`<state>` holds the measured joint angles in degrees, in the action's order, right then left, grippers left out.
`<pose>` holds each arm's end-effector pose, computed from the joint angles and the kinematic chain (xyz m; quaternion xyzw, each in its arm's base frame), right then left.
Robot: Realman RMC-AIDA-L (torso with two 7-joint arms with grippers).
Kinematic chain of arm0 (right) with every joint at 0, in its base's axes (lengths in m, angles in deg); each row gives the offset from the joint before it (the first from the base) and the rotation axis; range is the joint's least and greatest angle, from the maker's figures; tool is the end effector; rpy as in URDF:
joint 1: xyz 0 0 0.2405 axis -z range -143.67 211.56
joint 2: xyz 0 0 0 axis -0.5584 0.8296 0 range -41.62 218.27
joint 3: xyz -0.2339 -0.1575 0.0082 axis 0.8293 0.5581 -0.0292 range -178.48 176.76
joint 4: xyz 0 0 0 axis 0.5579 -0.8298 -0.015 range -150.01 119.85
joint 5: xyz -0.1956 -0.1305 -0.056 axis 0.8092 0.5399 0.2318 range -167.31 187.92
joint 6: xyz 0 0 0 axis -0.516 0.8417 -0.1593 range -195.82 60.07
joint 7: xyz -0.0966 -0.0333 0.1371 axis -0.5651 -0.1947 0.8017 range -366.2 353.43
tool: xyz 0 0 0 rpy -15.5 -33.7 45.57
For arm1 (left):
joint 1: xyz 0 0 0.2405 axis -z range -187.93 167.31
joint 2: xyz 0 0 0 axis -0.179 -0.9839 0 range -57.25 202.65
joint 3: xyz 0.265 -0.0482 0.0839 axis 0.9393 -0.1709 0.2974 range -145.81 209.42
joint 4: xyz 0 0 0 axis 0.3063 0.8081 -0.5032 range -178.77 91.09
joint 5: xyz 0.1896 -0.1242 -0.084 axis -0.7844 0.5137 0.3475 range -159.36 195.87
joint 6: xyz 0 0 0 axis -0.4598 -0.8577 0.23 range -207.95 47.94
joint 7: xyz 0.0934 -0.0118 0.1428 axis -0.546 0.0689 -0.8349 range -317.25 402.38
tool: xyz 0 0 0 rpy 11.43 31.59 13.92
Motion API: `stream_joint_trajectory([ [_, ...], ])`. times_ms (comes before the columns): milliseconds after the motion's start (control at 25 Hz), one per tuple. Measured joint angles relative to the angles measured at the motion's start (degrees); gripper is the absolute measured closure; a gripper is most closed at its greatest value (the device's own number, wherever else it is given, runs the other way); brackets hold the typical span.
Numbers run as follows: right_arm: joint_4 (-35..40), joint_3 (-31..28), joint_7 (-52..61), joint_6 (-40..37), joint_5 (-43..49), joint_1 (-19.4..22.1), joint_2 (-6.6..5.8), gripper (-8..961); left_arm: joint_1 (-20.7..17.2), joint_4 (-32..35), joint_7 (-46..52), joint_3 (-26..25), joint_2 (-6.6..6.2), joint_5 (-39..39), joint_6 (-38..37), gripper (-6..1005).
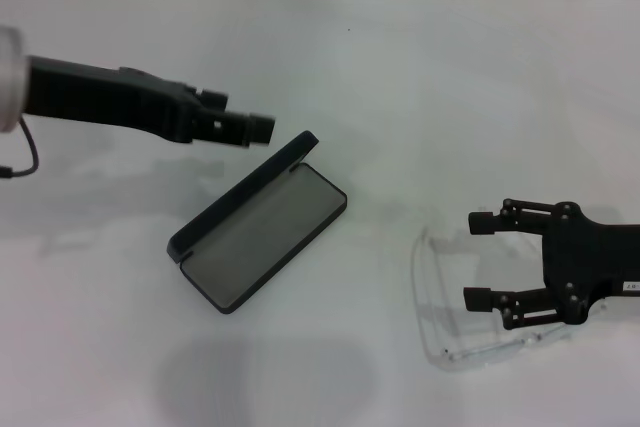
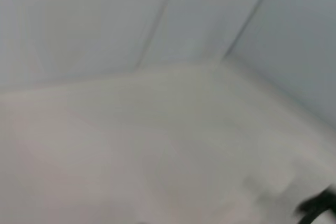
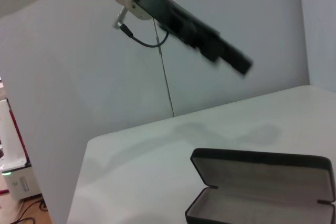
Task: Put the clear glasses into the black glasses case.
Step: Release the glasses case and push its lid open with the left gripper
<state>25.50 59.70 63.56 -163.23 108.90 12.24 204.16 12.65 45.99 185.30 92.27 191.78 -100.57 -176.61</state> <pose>0.2875 0.3230 -0.0398 -0.9582 0.1085 0.2585 0.0572 -0.1805 0.3657 0.0456 -0.9134 -0.3714 -0.1098 0.1253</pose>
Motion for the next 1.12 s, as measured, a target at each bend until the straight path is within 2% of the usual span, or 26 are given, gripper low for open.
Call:
stream_joint_trajectory([
  [120, -0.3, -0.2, 0.0, 0.1, -0.5, 0.0, 0.00, 80, 3.2, 5.0, 7.4, 6.7, 0.42, -14.9, 0.1, 203],
  [200, -0.5, -0.2, 0.0, 0.2, -0.8, -0.3, 0.01, 80, 4.9, 6.0, 11.6, 13.8, 0.56, -23.3, 0.2, 210],
  [320, -0.5, 0.0, 0.0, 0.3, -1.3, -0.5, 0.00, 80, 6.9, 4.8, 15.3, 21.8, 0.58, -29.1, 0.6, 221],
  [440, -0.5, 0.0, 0.0, 0.3, -1.4, -0.6, 0.00, 80, 8.3, 3.6, 17.7, 26.3, 0.62, -32.1, 2.4, 232],
  [760, -2.0, -0.1, -0.4, 0.5, -2.0, -0.8, 0.00, 81, 9.3, 2.7, 18.6, 28.4, 0.64, -32.6, 4.7, 260],
  [1120, -2.0, -0.1, -0.4, 1.1, -2.1, -0.8, 0.00, 81, 12.1, -4.7, 18.8, 30.4, 0.72, -32.6, 7.5, 293],
])
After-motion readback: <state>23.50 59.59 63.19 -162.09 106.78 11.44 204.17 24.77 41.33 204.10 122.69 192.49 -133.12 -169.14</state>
